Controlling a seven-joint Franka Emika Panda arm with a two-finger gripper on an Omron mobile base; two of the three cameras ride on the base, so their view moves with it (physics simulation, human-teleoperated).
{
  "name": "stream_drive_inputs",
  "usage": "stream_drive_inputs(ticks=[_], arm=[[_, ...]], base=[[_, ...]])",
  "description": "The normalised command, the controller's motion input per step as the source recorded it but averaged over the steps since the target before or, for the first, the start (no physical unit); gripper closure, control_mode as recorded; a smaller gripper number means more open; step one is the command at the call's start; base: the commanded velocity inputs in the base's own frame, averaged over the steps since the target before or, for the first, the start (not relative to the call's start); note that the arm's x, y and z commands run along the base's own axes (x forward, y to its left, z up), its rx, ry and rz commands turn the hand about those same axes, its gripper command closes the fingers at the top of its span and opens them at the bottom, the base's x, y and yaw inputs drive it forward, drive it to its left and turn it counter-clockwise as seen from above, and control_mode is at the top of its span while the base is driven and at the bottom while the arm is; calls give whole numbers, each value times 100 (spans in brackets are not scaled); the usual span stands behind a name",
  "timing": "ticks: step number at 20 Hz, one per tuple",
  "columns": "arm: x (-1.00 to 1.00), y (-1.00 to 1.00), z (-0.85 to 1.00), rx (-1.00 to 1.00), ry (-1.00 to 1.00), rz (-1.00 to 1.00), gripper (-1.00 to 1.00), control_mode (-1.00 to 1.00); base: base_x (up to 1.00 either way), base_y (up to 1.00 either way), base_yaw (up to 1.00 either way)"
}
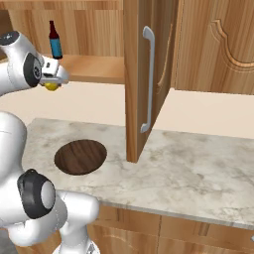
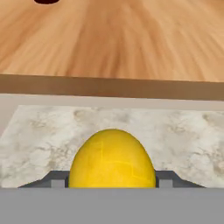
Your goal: Pick the lemon from the cabinet and place it in the bowl. Then pick the bowl and place it in the sink. Then turn on the sink facuet.
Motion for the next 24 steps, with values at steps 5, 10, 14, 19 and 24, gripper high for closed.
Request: stream_drive_inputs(ticks=[5,10,14,19,24], arm=[[-100,-24,-80,-3,36,-6,100,-100],[-50,-29,-100,-9,28,-8,100,-100],[0,-16,-100,-2,14,-4,100,-100],[44,-7,-100,0,11,0,100,-100],[62,0,-96,0,8,0,100,-100]], base=[[0,0,0],[0,0,0],[0,0,0],[0,0,0],[0,0,0]])
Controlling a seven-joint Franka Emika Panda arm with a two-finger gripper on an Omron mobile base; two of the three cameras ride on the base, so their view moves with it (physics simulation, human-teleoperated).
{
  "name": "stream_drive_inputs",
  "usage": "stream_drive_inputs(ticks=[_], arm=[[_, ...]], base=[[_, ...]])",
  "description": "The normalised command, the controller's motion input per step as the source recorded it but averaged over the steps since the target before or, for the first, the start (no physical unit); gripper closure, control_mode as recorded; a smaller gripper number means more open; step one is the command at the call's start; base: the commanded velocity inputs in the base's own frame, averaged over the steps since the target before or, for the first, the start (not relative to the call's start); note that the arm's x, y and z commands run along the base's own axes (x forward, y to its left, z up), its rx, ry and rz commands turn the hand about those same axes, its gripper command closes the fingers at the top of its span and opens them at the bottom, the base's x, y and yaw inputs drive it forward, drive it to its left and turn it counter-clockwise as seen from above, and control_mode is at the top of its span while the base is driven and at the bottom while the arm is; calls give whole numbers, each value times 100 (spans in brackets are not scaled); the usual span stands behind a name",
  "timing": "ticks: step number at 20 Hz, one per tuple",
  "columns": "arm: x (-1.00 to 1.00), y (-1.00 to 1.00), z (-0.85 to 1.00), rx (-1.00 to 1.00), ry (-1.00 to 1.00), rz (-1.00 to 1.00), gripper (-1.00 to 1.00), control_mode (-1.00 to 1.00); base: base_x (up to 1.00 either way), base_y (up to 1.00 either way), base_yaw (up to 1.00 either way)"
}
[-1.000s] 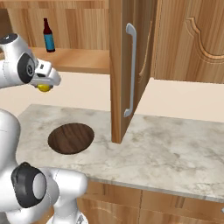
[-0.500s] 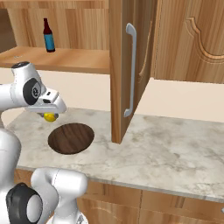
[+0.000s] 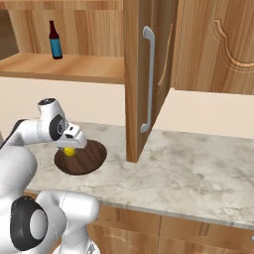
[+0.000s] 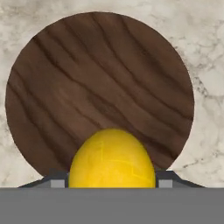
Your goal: Pick the lemon from the cabinet and place it in the bowl. Then pick the bowl and place it in the sink. Then turn on the sink facuet.
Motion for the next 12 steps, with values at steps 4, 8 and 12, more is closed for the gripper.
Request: stream_drive_inputs(ticks=[4,8,12], arm=[[61,0,-67,0,2,0,100,-100],[52,0,-47,0,0,0,100,-100],[45,0,-57,0,0,0,100,-100]], base=[[0,0,0],[0,0,0],[0,0,0]])
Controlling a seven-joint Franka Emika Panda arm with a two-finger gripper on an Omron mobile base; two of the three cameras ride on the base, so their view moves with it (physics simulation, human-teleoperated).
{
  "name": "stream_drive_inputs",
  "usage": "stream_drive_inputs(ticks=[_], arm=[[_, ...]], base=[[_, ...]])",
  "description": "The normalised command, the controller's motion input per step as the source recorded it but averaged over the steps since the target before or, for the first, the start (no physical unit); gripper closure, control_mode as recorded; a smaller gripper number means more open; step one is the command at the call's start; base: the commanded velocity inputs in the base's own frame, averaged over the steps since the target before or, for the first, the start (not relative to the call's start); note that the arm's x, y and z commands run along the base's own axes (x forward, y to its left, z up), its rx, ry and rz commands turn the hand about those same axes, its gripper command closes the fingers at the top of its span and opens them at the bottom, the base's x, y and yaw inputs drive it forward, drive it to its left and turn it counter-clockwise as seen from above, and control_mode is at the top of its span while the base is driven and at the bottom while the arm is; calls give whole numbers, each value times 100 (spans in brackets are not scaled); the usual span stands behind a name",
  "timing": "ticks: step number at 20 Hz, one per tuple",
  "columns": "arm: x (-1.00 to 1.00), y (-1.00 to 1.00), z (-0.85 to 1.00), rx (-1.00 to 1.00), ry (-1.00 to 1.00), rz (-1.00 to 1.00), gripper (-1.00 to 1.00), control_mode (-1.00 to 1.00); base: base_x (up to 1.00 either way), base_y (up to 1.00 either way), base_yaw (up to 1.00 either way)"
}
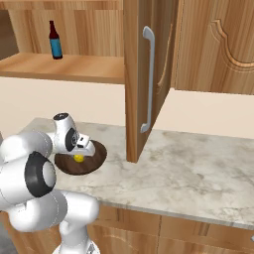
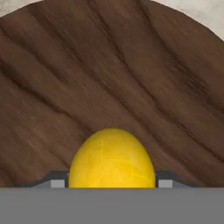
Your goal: Pick the lemon from the cabinet and place it in the bowl. Then pick the bowl and place it in the sink. Then turn on the sink facuet.
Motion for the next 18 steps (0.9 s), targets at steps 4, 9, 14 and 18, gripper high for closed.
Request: stream_drive_inputs(ticks=[4,9,14,18], arm=[[15,0,-37,0,0,1,100,-100],[2,0,-18,0,0,0,-100,-100],[0,0,0,0,0,0,-100,-100],[-5,0,29,0,-5,0,-100,-100]], base=[[0,0,0],[0,0,0],[0,0,0],[0,0,0]])
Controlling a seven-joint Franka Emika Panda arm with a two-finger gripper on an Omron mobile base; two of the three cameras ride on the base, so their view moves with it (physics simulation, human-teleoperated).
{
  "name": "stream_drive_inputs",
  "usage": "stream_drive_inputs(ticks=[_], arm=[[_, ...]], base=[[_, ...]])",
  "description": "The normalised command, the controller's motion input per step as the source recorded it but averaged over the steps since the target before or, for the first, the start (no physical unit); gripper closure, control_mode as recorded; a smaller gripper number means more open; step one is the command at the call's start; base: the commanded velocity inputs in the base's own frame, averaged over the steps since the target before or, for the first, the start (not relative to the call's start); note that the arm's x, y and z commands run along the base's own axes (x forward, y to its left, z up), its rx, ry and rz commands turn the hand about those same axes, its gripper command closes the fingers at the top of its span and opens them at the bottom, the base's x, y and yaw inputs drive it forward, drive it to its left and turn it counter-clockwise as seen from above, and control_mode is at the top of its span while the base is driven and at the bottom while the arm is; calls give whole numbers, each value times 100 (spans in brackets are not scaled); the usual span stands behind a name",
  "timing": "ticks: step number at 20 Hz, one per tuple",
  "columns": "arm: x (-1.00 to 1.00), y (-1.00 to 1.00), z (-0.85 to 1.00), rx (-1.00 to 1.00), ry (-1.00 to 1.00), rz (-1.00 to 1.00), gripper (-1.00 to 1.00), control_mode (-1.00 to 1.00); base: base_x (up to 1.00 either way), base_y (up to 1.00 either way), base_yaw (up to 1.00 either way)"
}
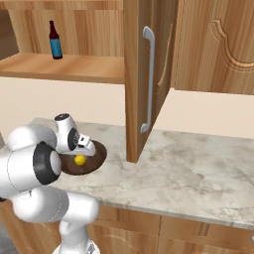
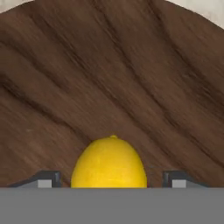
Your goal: Pick the lemon from the cabinet and place it in the bowl. Then pick the bowl and place it in the sink. Then turn on the sink facuet.
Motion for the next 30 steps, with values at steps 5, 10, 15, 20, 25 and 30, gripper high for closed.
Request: stream_drive_inputs(ticks=[5,10,15,20,25,30], arm=[[-45,4,58,-1,-13,2,-100,-100],[-31,88,21,-9,-1,11,-100,-100],[-5,73,0,-6,1,7,-100,-100],[-3,21,-2,-4,5,0,-100,-100],[0,1,-33,-3,8,1,-100,-100],[0,-5,-41,-2,4,3,-100,-100]], base=[[0,0,0],[0,0,0],[0,0,0],[0,0,0],[0,0,0],[0,0,0]])
